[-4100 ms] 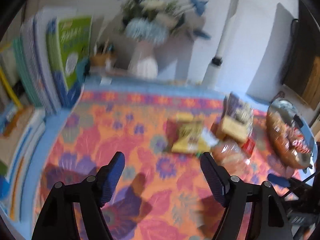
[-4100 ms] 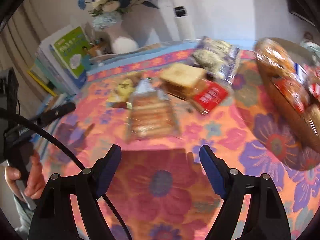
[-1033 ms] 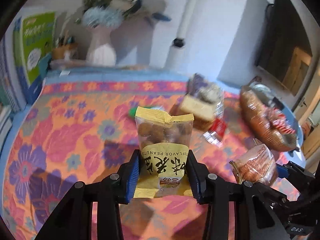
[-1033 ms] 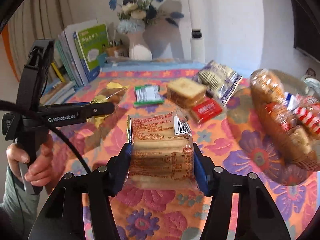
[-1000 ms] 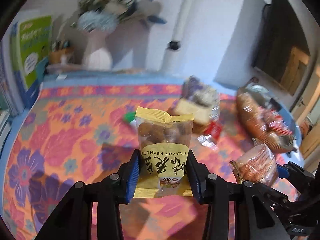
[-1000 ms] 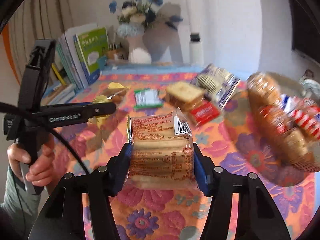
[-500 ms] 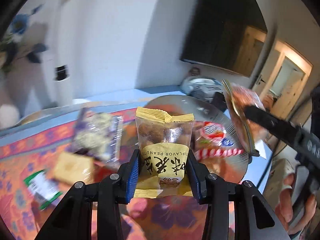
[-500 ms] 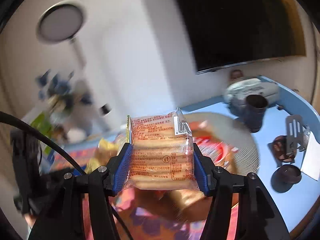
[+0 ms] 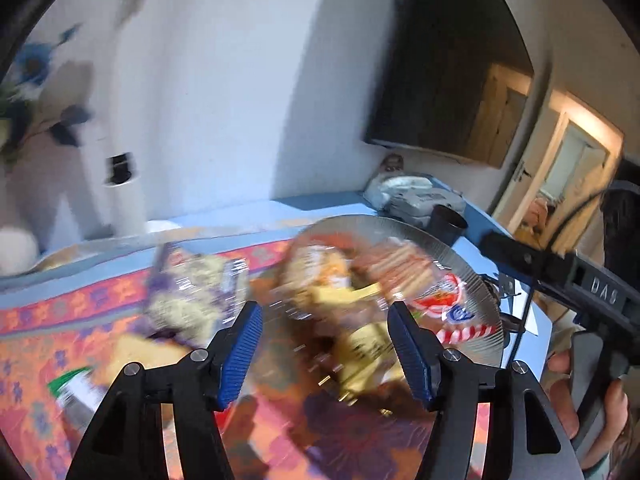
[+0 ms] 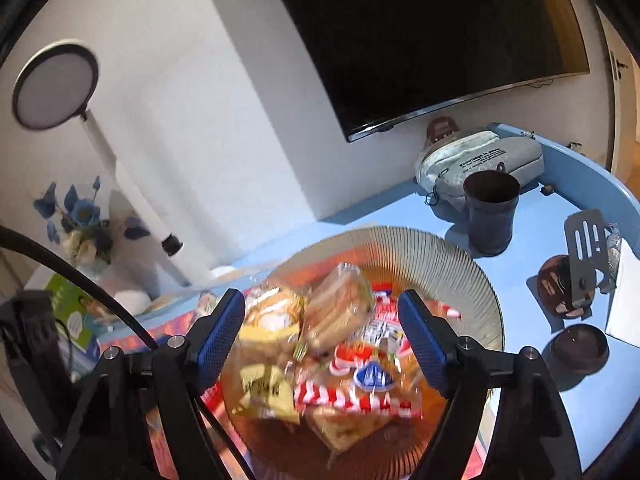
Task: Organize snacks
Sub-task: 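Carry the peanut bag and bread pack into the glass bowl and release both, then move both open grippers back over the remaining snacks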
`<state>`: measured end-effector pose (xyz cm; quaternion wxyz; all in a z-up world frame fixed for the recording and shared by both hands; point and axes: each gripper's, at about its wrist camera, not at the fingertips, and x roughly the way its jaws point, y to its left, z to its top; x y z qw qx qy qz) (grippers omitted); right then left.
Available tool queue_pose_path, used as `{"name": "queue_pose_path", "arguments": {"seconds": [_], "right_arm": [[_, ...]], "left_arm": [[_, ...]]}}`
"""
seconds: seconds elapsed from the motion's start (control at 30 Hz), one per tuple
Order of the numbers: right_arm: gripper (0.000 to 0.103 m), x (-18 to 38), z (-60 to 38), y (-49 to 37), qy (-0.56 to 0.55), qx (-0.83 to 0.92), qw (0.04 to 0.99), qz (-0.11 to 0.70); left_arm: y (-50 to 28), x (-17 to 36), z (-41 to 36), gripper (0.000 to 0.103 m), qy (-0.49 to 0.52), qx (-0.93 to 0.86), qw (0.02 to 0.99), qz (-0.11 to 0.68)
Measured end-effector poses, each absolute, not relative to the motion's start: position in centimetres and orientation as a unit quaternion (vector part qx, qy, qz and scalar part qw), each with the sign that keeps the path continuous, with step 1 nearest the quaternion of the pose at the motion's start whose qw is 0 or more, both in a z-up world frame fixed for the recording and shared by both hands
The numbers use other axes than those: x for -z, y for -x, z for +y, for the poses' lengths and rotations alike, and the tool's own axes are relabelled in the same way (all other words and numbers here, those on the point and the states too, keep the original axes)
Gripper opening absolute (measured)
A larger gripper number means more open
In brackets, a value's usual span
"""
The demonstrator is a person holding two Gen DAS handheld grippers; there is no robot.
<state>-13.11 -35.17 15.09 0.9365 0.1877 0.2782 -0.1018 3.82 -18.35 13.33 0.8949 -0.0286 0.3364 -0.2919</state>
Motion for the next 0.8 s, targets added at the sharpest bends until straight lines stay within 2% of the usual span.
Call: {"name": "queue_pose_path", "arguments": {"seconds": [0.2,0.33,0.37,0.43,0.67,0.8], "right_arm": [[0.079,-14.9,-30.2,15.4,-0.148,0.049,0.939,0.308],[0.079,-14.8,-25.6,16.5,-0.119,0.002,0.943,0.312],[0.079,-14.6,-24.3,16.5,-0.112,-0.012,0.943,0.313],[0.079,-13.8,-22.1,16.3,-0.094,-0.028,0.944,0.316],[0.079,-6.6,-16.3,13.4,-0.048,-0.08,0.927,0.363],[0.079,-2.8,-15.3,12.2,0.008,-0.045,0.924,0.379]], "left_arm": [[0.2,-13.7,-8.3,0.063,0.035,0.191,0.934,0.301],[2.1,-12.9,-2.5,0.065,0.047,0.121,0.944,0.304],[2.5,-12.4,-1.4,0.067,0.045,0.105,0.946,0.304],[3.4,-11.1,0.6,0.081,0.035,0.072,0.949,0.304],[3.2,-4.7,3.6,0.081,0.037,0.021,0.937,0.347],[2.6,-1.9,3.7,0.081,0.028,0.006,0.924,0.382]]}}
